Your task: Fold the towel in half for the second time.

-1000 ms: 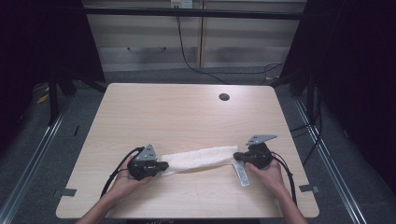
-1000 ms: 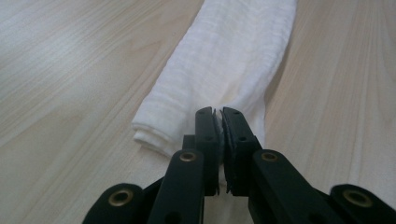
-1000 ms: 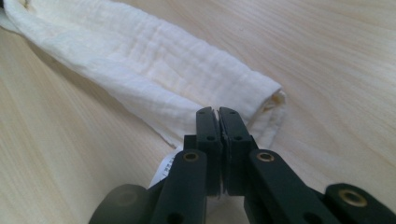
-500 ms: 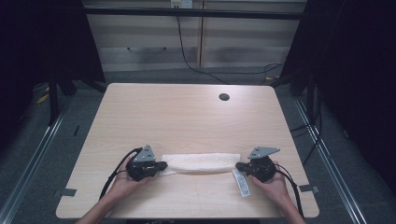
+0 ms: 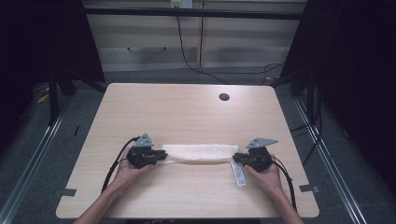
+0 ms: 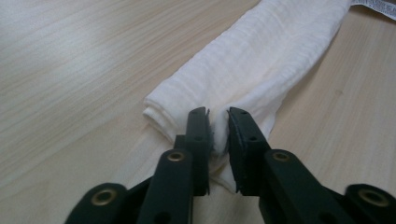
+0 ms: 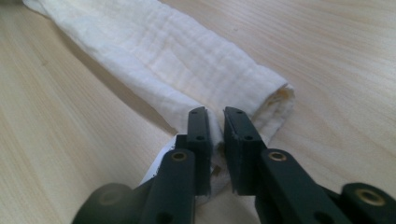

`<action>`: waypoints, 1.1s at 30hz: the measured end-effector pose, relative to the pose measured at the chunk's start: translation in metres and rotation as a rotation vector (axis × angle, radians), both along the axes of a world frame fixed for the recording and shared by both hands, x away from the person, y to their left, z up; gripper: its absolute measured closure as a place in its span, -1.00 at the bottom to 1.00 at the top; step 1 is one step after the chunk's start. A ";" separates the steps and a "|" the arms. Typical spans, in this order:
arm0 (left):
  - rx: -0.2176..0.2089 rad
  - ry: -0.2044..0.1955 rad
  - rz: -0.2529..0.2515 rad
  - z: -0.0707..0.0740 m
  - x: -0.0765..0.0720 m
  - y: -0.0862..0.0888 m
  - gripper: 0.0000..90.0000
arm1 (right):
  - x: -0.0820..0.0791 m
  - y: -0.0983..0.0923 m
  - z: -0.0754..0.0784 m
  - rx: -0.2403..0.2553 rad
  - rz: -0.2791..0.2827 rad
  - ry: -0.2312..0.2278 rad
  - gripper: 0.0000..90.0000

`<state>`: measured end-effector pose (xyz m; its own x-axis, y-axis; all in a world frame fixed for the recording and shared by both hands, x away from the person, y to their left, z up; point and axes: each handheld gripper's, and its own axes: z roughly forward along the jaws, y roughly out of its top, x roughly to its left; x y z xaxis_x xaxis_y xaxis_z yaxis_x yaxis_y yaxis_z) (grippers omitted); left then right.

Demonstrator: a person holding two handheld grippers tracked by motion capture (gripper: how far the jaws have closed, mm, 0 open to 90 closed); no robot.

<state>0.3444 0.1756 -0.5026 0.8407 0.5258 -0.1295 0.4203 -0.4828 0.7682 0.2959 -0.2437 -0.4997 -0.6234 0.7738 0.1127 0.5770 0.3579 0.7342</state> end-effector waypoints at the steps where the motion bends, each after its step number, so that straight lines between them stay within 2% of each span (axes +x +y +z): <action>1: -0.005 0.004 -0.003 0.000 -0.001 0.001 0.66 | 0.000 -0.001 0.001 0.006 -0.002 0.004 0.70; 3: -0.016 0.014 -0.008 0.001 -0.002 0.003 0.58 | -0.001 -0.002 0.003 0.023 -0.008 0.004 0.62; 5: -0.016 0.007 -0.011 0.004 -0.006 0.004 0.50 | -0.005 -0.004 0.008 0.037 -0.012 -0.006 0.53; 7: -0.034 0.003 -0.027 0.008 -0.010 0.005 0.42 | -0.009 -0.006 0.013 0.063 -0.005 -0.021 0.46; 11: -0.076 0.004 -0.019 0.017 -0.014 0.009 0.17 | -0.020 -0.011 0.027 0.108 -0.013 -0.052 0.31; 15: -0.092 0.019 0.029 0.028 -0.016 0.017 -0.06 | -0.026 -0.015 0.035 0.138 -0.014 -0.056 0.19; 19: -0.084 0.027 0.043 0.035 -0.023 0.028 -0.19 | -0.035 -0.016 0.041 0.143 -0.023 -0.069 0.12; 21: -0.065 0.033 0.046 0.037 -0.028 0.034 -0.23 | -0.041 -0.018 0.042 0.139 -0.027 -0.075 0.10; 22: -0.041 0.027 0.060 0.039 -0.032 0.038 -0.23 | -0.043 -0.019 0.043 0.144 -0.026 -0.071 0.10; 24: -0.061 0.050 0.067 0.040 -0.036 0.046 -0.31 | -0.049 -0.023 0.044 0.136 -0.028 -0.059 0.10; 26: -0.054 0.047 0.099 0.040 -0.041 0.053 -0.33 | -0.054 -0.028 0.044 0.131 -0.035 -0.067 0.08; 28: -0.050 0.052 0.117 0.039 -0.044 0.060 -0.37 | -0.059 -0.034 0.045 0.136 -0.062 -0.069 0.06; 30: -0.026 0.052 0.135 0.037 -0.048 0.064 -0.37 | -0.064 -0.040 0.044 0.136 -0.083 -0.072 0.04; 33: -0.040 0.060 0.151 0.033 -0.055 0.070 -0.45 | -0.072 -0.049 0.037 0.161 -0.125 -0.075 0.02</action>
<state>0.2889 0.2460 -0.4692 0.7429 0.6388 -0.2002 0.5311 -0.3802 0.7572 0.2243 -0.2929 -0.4624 -0.5346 0.8215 0.1984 0.5516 0.1613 0.8184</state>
